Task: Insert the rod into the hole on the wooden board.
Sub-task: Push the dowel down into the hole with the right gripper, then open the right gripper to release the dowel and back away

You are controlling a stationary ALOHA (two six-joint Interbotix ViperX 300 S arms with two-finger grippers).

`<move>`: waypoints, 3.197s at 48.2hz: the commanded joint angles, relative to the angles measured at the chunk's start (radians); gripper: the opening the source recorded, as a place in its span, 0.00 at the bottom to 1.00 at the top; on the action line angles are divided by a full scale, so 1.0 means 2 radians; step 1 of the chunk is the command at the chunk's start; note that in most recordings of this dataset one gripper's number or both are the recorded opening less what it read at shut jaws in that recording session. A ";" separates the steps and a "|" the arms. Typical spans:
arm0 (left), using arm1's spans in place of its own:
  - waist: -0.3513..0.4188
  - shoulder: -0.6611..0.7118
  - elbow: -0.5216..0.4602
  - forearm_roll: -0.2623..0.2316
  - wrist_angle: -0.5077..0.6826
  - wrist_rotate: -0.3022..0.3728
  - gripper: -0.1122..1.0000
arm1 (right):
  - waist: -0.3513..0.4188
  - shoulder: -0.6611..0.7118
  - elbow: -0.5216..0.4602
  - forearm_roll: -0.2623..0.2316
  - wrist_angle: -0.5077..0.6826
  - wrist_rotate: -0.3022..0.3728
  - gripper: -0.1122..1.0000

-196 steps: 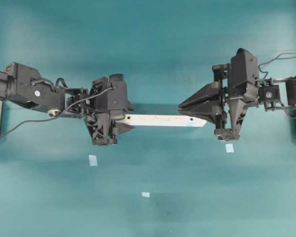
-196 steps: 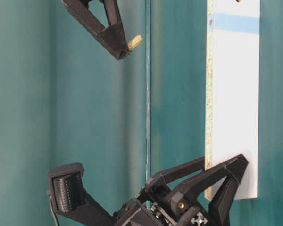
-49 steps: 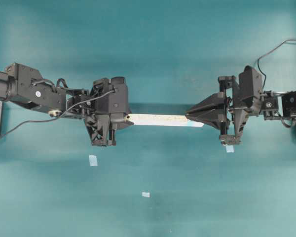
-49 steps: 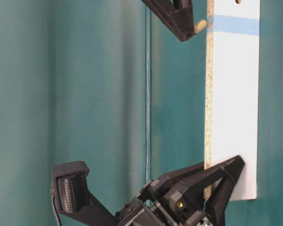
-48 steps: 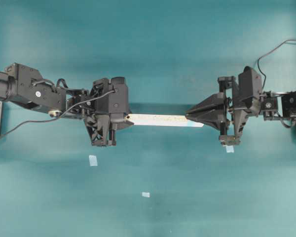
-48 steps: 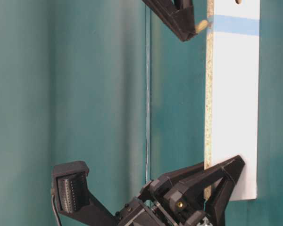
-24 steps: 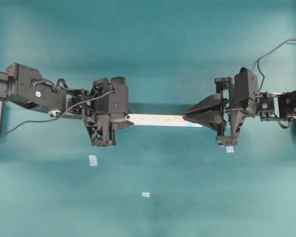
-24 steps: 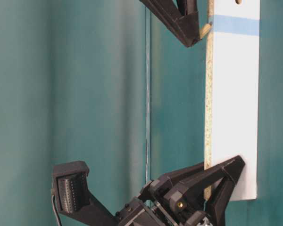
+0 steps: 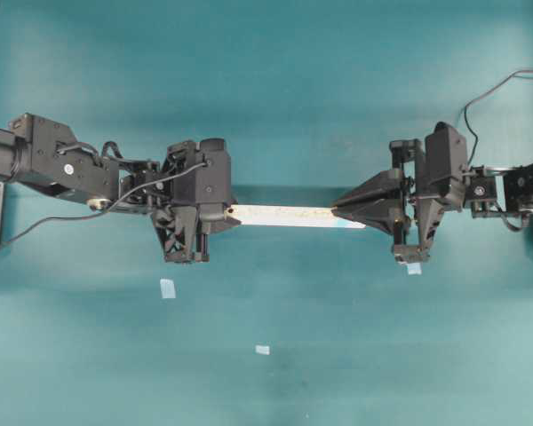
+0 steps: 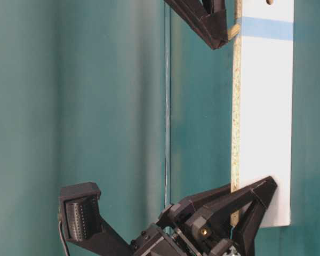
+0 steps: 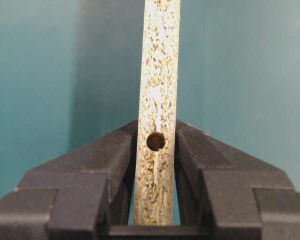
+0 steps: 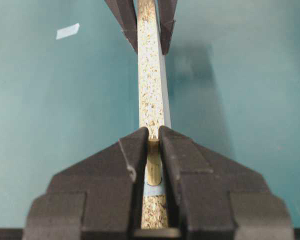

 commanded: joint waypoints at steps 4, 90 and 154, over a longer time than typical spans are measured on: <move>0.001 -0.006 -0.004 -0.001 0.002 -0.001 0.39 | 0.001 -0.004 0.002 0.002 -0.002 -0.001 0.20; 0.001 -0.007 -0.002 -0.001 0.004 -0.001 0.39 | 0.023 -0.040 0.009 0.003 0.122 0.002 0.20; 0.001 -0.008 -0.002 -0.001 0.004 -0.001 0.39 | 0.023 -0.096 -0.014 0.003 0.262 -0.003 0.69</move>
